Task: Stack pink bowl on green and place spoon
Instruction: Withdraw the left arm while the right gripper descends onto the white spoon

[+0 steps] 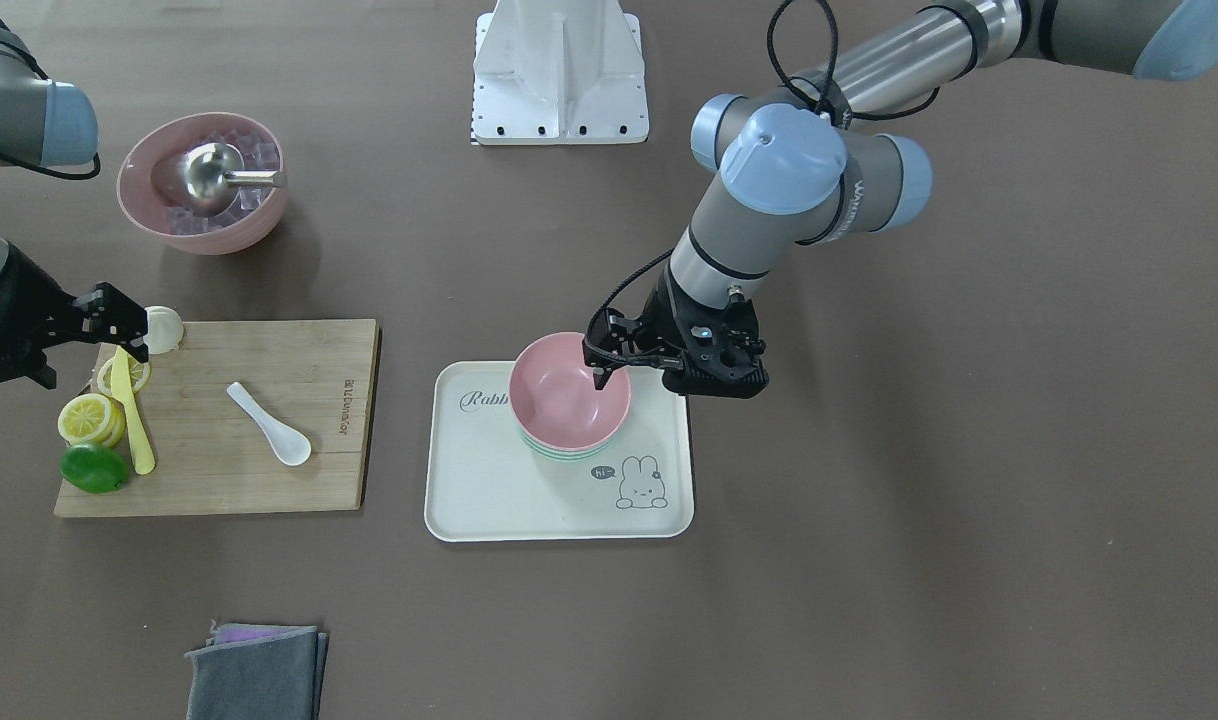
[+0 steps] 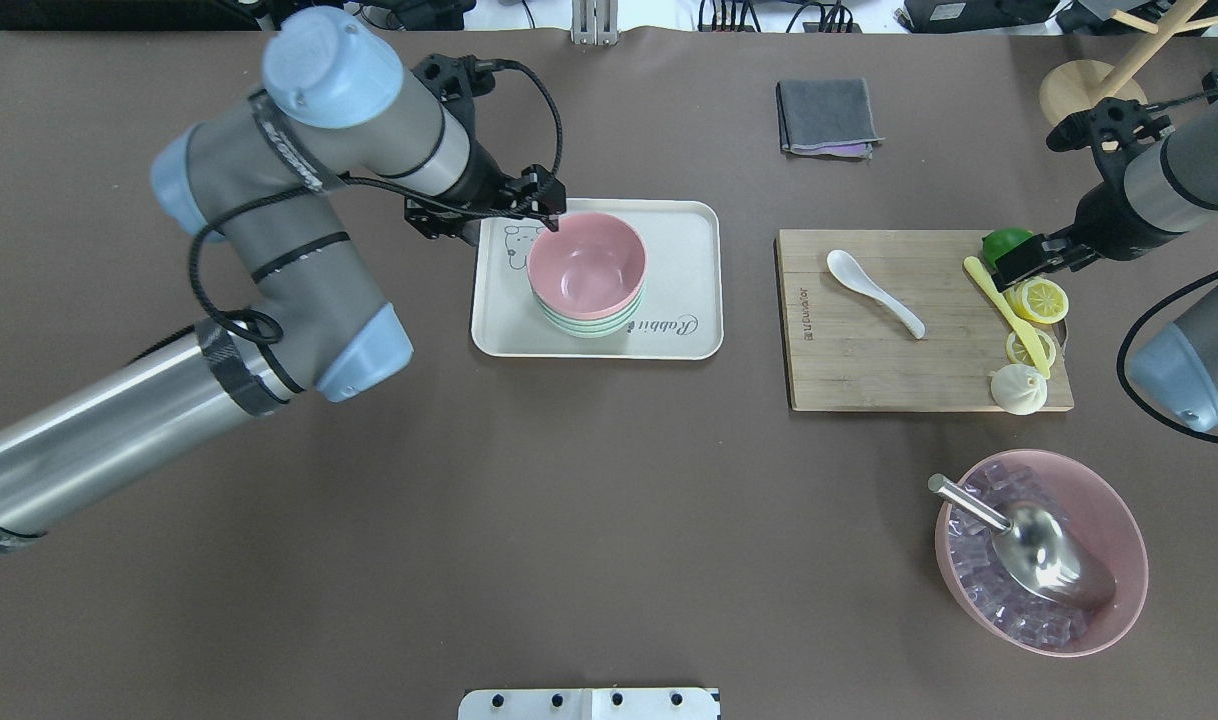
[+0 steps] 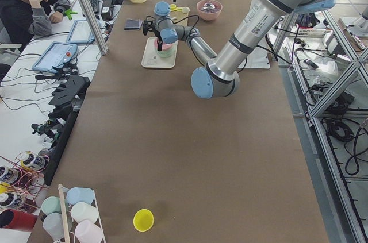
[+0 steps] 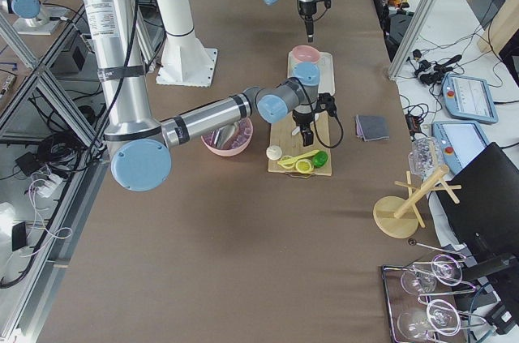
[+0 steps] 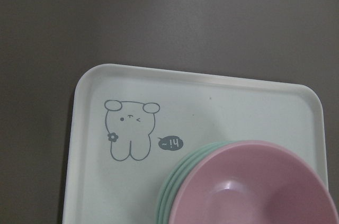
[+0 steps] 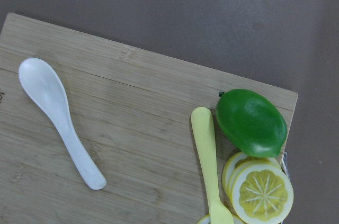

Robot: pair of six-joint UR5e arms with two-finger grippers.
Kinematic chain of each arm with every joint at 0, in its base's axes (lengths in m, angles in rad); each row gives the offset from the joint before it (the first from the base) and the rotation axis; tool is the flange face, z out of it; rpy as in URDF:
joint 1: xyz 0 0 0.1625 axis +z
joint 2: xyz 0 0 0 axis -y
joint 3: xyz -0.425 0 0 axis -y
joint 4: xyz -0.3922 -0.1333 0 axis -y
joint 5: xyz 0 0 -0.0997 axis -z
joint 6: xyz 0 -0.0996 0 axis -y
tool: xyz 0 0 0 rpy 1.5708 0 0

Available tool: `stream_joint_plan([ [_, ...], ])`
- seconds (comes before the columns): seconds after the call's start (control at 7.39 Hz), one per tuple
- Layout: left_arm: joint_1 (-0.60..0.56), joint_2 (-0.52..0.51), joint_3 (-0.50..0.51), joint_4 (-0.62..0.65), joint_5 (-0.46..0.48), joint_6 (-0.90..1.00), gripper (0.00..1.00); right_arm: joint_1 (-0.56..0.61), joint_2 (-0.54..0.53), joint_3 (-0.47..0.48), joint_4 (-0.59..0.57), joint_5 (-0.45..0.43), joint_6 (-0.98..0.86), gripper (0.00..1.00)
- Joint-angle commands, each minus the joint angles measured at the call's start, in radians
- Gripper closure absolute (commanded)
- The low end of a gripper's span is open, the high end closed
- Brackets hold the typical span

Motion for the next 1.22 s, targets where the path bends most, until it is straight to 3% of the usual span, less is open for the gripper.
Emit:
stream_joint_plan([
  [0.0, -0.180, 0.142, -0.122, 0.001, -0.232, 0.036, 0.02, -0.018, 0.039, -0.006, 0.000, -0.007, -0.001, 0.00],
  [0.27, -0.316, 0.369, -0.228, 0.001, -0.348, 0.340, 0.02, -0.087, 0.094, -0.012, -0.001, -0.106, -0.010, 0.00],
  [0.68, -0.553, 0.663, -0.213, 0.010, -0.398, 0.924, 0.01, -0.146, 0.158, -0.041, 0.000, -0.113, -0.100, 0.00],
  [1.08, -0.717, 0.767, -0.153, 0.170, -0.401, 1.357, 0.00, -0.166, 0.150, -0.095, 0.000, -0.117, -0.257, 0.00],
])
